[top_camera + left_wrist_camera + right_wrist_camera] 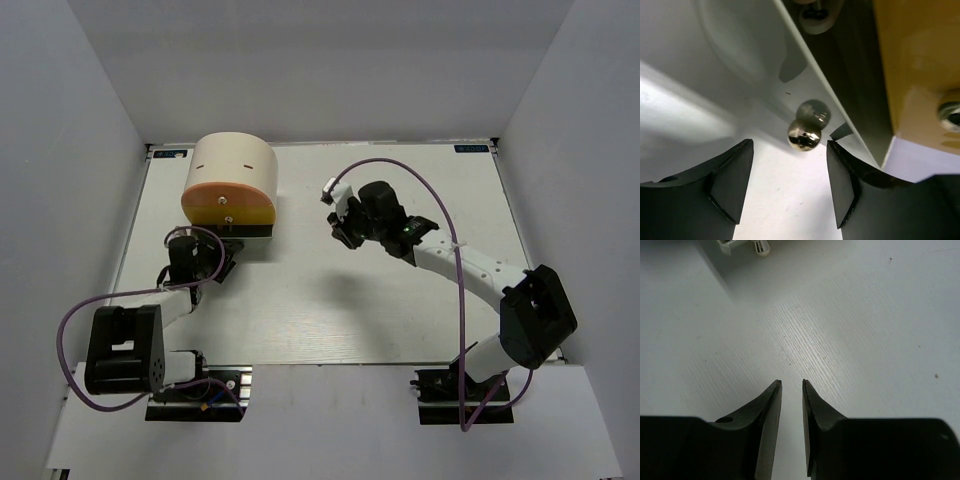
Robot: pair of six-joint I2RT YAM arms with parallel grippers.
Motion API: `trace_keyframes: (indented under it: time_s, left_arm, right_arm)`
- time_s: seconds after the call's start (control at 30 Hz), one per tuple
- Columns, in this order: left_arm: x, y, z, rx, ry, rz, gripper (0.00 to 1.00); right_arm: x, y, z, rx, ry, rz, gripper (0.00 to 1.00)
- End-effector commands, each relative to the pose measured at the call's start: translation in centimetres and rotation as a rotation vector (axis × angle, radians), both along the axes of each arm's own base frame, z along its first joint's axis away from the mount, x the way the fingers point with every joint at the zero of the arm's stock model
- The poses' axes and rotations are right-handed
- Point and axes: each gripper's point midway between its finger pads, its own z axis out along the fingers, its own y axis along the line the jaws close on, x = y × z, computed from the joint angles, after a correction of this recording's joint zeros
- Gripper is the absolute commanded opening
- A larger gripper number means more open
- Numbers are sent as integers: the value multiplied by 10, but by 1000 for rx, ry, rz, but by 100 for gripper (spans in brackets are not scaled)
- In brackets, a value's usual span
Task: Sort the stationery into containers
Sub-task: Close the drawer
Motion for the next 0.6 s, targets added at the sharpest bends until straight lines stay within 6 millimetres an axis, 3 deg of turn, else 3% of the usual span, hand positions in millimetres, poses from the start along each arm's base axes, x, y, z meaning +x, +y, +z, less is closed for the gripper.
trace_keyframes:
  time_s: [0.0, 0.57]
  left_arm:
    - [15, 1, 17, -67, -92, 54, 70]
    - [39, 9, 15, -97, -95, 128, 68]
  right_arm:
    - [0, -2, 11, 36, -10, 0, 30]
    - [2, -11, 3, 25, 5, -13, 30]
